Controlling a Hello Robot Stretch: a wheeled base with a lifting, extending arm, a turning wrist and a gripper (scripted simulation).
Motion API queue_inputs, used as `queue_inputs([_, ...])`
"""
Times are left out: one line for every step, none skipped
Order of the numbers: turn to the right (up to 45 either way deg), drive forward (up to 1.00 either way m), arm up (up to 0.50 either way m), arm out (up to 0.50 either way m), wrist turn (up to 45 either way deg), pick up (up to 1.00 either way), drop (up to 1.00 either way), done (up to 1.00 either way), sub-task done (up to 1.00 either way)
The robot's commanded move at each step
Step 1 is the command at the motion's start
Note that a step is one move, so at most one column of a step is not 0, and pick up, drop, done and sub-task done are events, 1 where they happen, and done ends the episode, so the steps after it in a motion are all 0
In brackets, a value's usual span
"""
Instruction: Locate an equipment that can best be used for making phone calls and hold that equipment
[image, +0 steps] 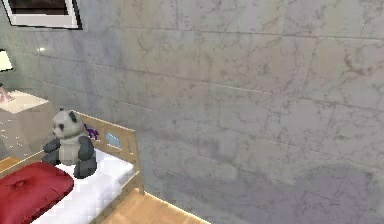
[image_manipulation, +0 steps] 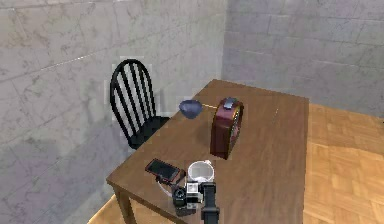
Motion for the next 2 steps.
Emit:
queue_inputs([0.0,0.00,0.10,0.00,0.0,0.00,0.00,0.00,0.00])
queue_inputs([0.0,0.00,0.00,0.00,0.0,0.00,0.00,1.00,0.00])
